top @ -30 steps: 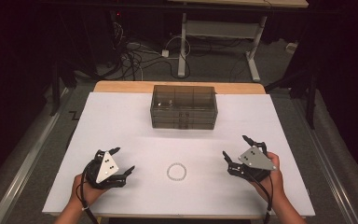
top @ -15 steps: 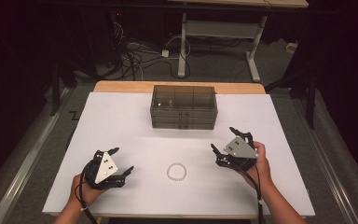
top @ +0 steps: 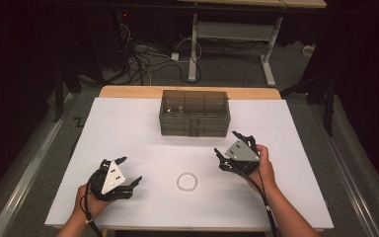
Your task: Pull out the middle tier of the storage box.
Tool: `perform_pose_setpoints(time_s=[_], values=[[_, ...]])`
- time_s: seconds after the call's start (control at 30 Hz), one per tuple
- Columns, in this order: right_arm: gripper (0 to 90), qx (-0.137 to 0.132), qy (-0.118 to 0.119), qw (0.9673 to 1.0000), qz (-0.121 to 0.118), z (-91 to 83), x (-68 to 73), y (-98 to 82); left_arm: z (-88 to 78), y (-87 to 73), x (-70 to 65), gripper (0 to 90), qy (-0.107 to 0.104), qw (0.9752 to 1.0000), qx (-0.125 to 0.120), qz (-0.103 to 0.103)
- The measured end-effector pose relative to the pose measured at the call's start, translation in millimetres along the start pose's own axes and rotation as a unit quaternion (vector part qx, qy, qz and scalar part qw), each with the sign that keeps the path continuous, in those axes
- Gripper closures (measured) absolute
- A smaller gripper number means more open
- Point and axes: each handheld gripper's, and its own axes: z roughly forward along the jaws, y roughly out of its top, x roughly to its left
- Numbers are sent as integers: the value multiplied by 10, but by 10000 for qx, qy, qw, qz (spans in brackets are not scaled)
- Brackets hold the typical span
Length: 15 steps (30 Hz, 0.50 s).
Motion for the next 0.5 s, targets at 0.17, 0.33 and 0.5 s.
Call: perform_pose_setpoints(time_s=[0.17,0.33,0.5], values=[[242,21,-19,9999,-149,123,59,31,4,-5,0,203,-2,10000,18,-4],[252,44,34,9996,-260,257,136,92,4,-7,3,203,-9,10000,11,-8],[265,103,57,9992,-391,406,221,156,6,-14,7,203,-11,10000,25,-7]])
